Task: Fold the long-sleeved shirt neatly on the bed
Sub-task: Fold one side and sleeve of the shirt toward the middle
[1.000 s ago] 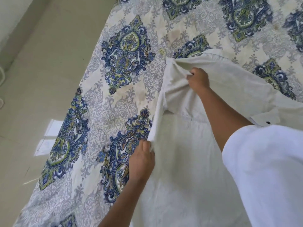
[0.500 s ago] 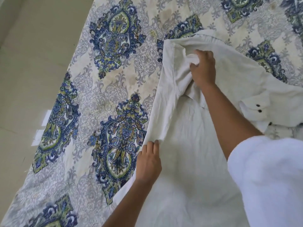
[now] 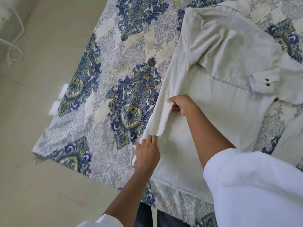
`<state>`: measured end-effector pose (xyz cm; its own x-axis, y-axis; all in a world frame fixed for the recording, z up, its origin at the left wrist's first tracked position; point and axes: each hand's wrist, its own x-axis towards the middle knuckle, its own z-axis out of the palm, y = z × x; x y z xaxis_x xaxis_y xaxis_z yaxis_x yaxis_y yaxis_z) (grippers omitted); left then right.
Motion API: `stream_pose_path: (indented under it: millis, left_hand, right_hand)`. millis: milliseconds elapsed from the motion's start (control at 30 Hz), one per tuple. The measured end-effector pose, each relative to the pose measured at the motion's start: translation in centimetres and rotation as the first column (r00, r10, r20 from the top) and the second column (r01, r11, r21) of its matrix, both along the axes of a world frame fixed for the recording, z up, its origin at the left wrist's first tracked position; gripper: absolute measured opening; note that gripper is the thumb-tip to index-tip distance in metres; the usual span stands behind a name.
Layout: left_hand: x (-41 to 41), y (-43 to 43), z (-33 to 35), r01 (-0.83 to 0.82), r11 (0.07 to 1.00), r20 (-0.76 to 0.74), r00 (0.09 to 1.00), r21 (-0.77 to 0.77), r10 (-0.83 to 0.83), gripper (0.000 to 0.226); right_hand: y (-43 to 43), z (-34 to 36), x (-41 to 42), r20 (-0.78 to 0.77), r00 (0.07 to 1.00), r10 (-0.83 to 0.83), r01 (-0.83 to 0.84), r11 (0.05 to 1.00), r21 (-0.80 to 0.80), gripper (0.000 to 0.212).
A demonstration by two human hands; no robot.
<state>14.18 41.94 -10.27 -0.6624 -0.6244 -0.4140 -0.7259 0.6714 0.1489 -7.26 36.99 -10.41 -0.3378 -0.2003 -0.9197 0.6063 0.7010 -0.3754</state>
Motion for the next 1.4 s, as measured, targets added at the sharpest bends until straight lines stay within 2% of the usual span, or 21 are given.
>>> stream_pose_path:
  millis: [67,167,233,333,400,500,567,667,700,767,833,900,1000,1033,1067,1133,1167,1233,1300,1333,1400]
  left_hand:
    - [1.5,0.9,0.3,-0.015,0.999,0.01,1.0,-0.037,0.015,0.021]
    - [3.6,2.1,0.4,0.05,0.995,0.043,0.998,-0.087,-0.046,0.015]
    - [4.7,3.1,0.2,0.117,0.989,0.057,0.992,-0.095,-0.112,0.023]
    - [5.3,4.4,0.1,0.18,0.976,0.041,0.983,-0.125,-0.176,0.026]
    - [5.3,5.1,0.2,0.212,0.967,0.016,0.977,-0.145,-0.211,0.028]
    - [5.5,6.0,0.1,0.267,0.957,0.002,0.963,-0.118,-0.268,0.041]
    - [5.8,6.4,-0.4,0.261,0.962,0.012,0.965,-0.082,-0.261,0.044]
    - [6.7,6.4,-0.8,0.177,0.983,-0.078,0.98,-0.047,-0.18,0.028]
    - [7.0,6.2,-0.6,0.126,0.992,-0.105,0.986,-0.014,-0.126,0.031]
    - [7.5,5.5,-0.3,-0.079,0.996,-0.128,0.988,0.049,0.085,0.037]
    - [7.8,4.5,-0.4,-0.392,0.906,-0.118,0.904,0.161,0.411,0.039]
    - [7.9,3.1,-1.2,-0.543,0.785,-0.045,0.814,0.297,0.58,0.034]
    - [7.6,0.5,-1.5,-0.532,0.69,0.069,0.813,0.491,0.578,0.009]
    - [7.5,-0.2,-1.3,-0.524,0.677,0.121,0.828,0.516,0.548,0.008]
    - [7.4,-0.7,-1.2,-0.5,0.703,0.156,0.855,0.506,0.495,0.01]
    - [7.0,-1.0,-0.6,-0.416,0.837,0.179,0.909,0.355,0.376,0.017]
    - [6.5,-0.7,-0.4,-0.352,0.907,0.137,0.935,0.231,0.328,0.025]
    - [4.9,-0.1,-0.4,-0.189,0.979,0.002,0.982,0.075,0.189,0.041]
    - [2.6,0.1,-0.7,0.046,0.999,-0.076,0.996,0.029,-0.043,0.053]
    - [1.4,0.0,-1.4,0.164,0.986,-0.113,0.98,0.011,-0.162,0.055]
    - [0.0,-0.3,-3.4,0.311,0.95,-0.154,0.94,0.022,-0.305,0.055]
  right_hand:
    - [0.9,-0.2,0.3,-0.047,0.997,-0.066,0.066,0.998,-0.01,0.014]
    - [1.9,-0.2,0.5,-0.086,0.983,-0.165,0.16,0.985,-0.069,0.021]
    - [2.7,-0.3,1.3,-0.078,0.994,-0.074,0.068,0.995,-0.076,0.022]
    - [4.2,-0.6,3.1,-0.031,0.984,0.174,-0.173,0.985,0.021,0.023]
    - [5.2,-0.9,3.9,-0.011,0.975,0.222,-0.22,0.972,0.084,0.022]
    - [6.6,-1.1,4.7,-0.063,0.993,0.1,-0.092,0.988,0.126,0.006]
    - [7.4,-1.4,5.1,-0.128,0.99,0.065,-0.048,0.99,0.134,0.021]
    - [7.8,-1.3,6.0,-0.133,0.975,0.18,-0.161,0.976,0.146,0.023]
    - [7.9,-1.1,6.2,-0.097,0.973,0.212,-0.194,0.967,0.165,0.023]
    - [8.2,-0.8,6.5,-0.028,0.971,0.236,-0.225,0.952,0.209,0.023]
    - [8.5,-0.6,6.8,-0.003,0.975,0.224,-0.218,0.949,0.228,0.025]
    - [8.8,-0.5,7.2,-0.003,0.981,0.196,-0.19,0.955,0.226,0.03]
    - [8.9,-0.2,7.4,0.008,0.992,0.124,-0.124,0.975,0.183,0.032]
    - [8.7,-0.2,7.3,-0.032,0.992,0.121,-0.113,0.976,0.186,0.029]
    - [8.5,-0.2,7.2,-0.122,0.982,0.145,-0.118,0.972,0.203,0.026]
    - [7.9,-0.1,7.4,-0.411,0.869,0.276,-0.173,0.947,0.27,0.025]
    - [7.6,0.0,7.6,-0.561,0.755,0.339,-0.2,0.934,0.295,0.026]
    - [7.4,-0.4,8.5,-0.811,0.43,0.397,-0.274,0.913,0.302,0.031]
    - [7.1,-2.0,8.9,-0.917,0.123,0.378,-0.355,0.88,0.316,0.038]
    - [7.0,-2.7,8.9,-0.919,0.051,0.392,-0.423,0.842,0.335,0.042]
    - [6.7,-4.3,8.6,-0.882,-0.007,0.47,-0.567,0.725,0.391,0.047]
